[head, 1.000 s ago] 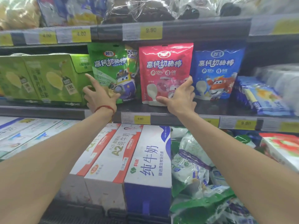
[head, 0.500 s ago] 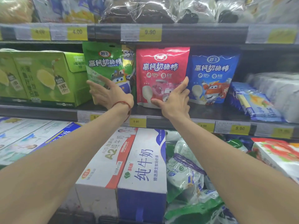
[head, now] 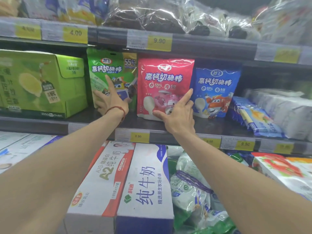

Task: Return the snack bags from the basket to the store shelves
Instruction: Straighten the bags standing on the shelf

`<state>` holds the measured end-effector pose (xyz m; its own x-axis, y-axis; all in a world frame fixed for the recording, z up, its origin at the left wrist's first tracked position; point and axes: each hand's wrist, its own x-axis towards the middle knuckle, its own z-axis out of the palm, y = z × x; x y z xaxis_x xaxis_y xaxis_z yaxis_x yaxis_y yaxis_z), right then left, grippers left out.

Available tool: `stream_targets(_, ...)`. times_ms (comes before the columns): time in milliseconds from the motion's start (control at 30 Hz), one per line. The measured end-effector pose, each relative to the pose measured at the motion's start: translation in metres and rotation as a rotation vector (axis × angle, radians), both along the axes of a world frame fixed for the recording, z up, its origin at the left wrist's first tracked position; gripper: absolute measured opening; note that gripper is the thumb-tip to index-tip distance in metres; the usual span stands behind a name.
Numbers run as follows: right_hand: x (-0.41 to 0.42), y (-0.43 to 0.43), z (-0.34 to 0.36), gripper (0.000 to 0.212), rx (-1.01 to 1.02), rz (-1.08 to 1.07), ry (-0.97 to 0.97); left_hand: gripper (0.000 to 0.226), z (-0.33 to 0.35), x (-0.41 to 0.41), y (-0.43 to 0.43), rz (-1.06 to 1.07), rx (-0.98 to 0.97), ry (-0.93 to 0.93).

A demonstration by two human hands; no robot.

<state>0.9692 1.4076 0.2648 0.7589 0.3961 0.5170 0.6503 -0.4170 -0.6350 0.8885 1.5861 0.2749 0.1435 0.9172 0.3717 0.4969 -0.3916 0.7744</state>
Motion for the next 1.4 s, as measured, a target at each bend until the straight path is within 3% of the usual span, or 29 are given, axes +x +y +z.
stream_targets(633, -0.008, -0.002, -0.002, 0.14, -0.005, -0.034, 0.014, 0.104, -0.002, -0.007, 0.002, -0.194, -0.092, 0.044)
stream_targets(967, -0.001, 0.005, -0.005, 0.137, -0.003, -0.043, -0.011, 0.088, 0.0, 0.012, 0.01, -0.067, -0.011, 0.154)
stream_targets(1267, -0.019, -0.015, 0.001, 0.141, -0.048, -0.025, 0.026, 0.085, 0.017, -0.038, -0.024, -0.213, -0.03, 0.135)
stream_targets(1400, -0.036, -0.025, 0.002, 0.132, 0.007, -0.004, 0.087, 0.076, 0.028, -0.065, -0.046, -0.275, 0.033, 0.144)
